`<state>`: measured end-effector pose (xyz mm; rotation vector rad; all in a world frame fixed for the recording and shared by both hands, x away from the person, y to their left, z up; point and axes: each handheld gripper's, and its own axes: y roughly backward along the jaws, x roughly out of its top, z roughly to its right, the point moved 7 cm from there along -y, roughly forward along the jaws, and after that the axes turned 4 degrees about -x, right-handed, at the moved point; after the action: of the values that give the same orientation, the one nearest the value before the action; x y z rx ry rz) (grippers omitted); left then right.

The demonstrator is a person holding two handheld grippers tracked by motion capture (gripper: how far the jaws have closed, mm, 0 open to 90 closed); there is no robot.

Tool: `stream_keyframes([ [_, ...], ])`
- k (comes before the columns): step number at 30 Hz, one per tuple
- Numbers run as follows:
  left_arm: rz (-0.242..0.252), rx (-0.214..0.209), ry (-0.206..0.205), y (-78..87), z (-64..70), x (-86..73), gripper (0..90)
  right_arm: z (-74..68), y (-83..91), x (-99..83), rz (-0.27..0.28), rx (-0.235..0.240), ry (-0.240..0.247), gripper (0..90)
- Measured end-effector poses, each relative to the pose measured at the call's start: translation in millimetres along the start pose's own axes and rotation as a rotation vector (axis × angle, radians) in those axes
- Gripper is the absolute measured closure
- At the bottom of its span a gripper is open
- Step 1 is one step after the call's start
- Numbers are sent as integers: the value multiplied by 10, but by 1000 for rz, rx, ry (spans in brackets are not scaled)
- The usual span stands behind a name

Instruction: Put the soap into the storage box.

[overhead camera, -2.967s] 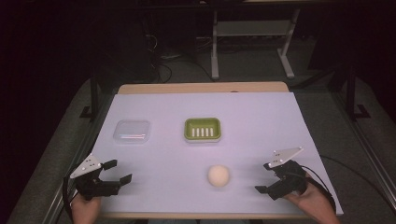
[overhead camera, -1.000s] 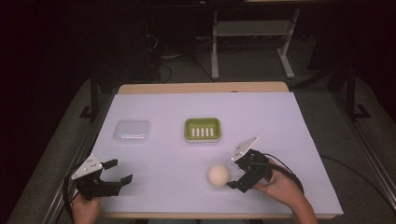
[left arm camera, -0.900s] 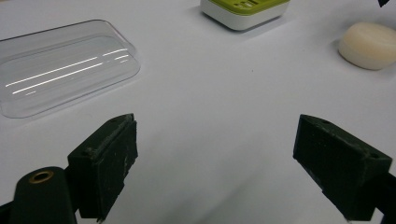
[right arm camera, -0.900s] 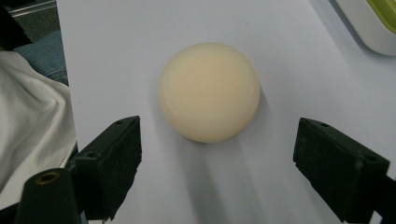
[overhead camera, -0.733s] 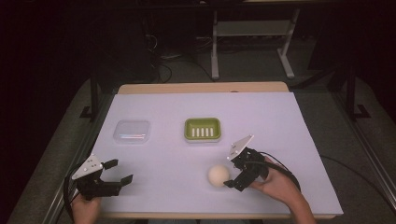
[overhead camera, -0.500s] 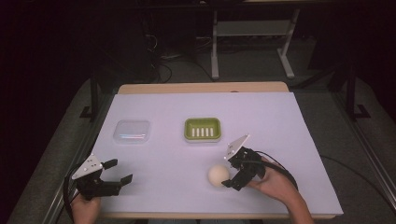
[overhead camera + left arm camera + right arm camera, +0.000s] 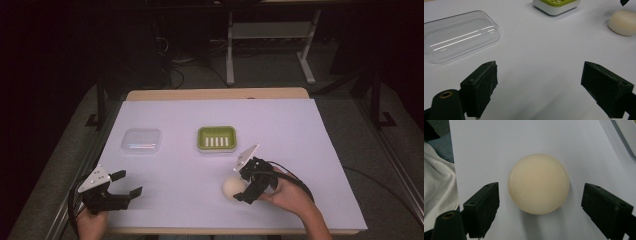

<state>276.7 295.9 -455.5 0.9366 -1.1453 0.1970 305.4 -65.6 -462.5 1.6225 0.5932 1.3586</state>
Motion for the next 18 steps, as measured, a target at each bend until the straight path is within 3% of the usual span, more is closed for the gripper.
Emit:
stream_keyframes([
  [18, 10, 0, 1, 1, 16, 10, 130, -27, -127, 64, -38, 14, 17, 143],
])
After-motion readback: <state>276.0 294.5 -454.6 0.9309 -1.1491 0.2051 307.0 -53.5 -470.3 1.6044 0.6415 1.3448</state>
